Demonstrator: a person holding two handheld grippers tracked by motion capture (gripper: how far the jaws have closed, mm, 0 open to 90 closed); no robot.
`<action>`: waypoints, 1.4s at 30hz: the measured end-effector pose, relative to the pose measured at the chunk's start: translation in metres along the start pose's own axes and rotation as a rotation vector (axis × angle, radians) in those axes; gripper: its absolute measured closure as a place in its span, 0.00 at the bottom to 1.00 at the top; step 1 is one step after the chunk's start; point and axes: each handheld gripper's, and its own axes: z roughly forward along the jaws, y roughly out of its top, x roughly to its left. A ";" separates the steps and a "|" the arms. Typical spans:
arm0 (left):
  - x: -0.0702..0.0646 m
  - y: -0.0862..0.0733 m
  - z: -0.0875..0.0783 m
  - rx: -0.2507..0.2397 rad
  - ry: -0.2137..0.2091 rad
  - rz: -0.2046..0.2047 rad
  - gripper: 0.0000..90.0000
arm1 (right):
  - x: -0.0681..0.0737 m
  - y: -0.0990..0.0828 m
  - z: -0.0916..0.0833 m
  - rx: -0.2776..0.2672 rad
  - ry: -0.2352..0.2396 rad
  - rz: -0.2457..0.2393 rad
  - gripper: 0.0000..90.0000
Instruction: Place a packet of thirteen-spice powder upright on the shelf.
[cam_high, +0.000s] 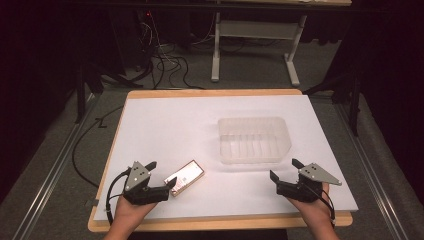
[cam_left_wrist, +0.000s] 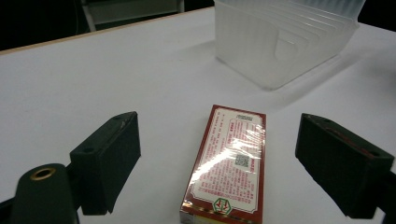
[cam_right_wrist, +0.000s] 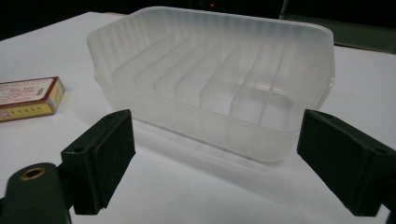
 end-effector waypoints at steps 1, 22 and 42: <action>0.000 0.000 0.000 0.000 0.000 0.000 0.16 | 0.000 0.000 0.000 0.000 0.000 0.000 0.13; 0.001 -0.006 0.005 0.041 0.010 0.032 0.17 | -0.001 -0.002 -0.002 -0.001 -0.001 0.005 0.13; 0.001 -0.010 0.007 0.054 0.010 0.038 0.17 | -0.003 -0.003 -0.002 0.005 -0.002 0.011 0.15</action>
